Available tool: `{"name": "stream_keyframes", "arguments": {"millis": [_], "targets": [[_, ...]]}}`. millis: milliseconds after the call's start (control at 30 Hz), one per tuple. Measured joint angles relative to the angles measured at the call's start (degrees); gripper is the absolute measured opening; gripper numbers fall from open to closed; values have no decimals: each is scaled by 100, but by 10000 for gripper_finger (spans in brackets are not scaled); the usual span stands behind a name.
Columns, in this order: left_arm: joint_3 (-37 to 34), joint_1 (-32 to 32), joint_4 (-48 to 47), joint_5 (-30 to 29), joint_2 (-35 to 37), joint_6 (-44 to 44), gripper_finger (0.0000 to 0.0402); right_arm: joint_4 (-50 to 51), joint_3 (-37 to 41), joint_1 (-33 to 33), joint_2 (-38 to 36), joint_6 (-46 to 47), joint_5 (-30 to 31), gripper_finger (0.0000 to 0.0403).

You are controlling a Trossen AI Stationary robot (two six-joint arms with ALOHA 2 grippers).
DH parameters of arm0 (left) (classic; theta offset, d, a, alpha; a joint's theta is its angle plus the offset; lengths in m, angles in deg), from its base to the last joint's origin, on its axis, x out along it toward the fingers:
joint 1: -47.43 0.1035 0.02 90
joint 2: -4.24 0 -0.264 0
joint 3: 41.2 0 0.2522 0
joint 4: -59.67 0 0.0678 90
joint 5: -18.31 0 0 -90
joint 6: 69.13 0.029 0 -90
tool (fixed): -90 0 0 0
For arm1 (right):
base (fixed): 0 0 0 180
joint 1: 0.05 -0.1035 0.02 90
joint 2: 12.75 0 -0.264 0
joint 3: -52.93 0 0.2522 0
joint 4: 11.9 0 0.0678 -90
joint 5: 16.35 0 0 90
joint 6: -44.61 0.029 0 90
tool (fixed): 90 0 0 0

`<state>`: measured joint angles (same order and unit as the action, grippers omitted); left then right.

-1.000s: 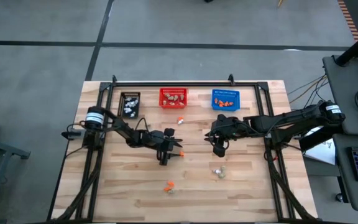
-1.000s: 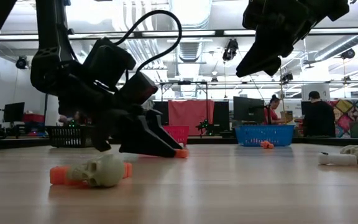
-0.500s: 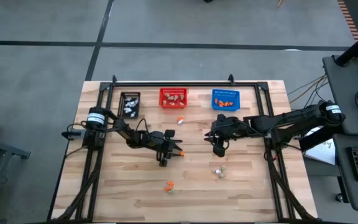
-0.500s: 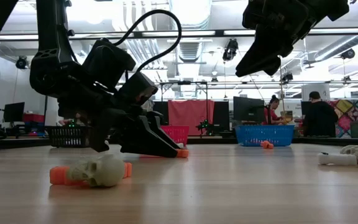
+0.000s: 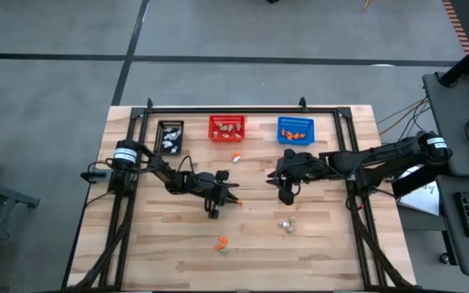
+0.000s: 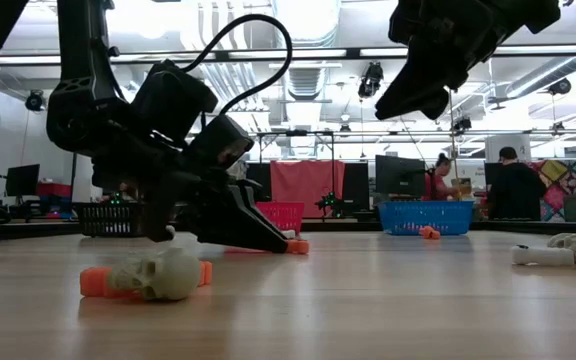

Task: Sort Halloween decoration
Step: Put the orange skeleton toy into the blue bin

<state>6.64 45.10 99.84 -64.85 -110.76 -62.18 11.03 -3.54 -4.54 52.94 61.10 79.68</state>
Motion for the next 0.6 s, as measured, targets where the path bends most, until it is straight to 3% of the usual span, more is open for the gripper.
{"name": "stream_keyframes", "arguments": {"millis": [167, 400, 600], "targets": [[-15, 13, -45, -245, 247, -15, 3, -507, 142, 2, 29, -10, 6, 84], [-15, 11, 21, -1540, 749, -233, 2, -1036, 174, 2, 450, -538, 263, 88], [-11, 4, 31, -1852, 1015, -298, 2, -1274, 143, 103, 1013, -647, 307, 130]]}}
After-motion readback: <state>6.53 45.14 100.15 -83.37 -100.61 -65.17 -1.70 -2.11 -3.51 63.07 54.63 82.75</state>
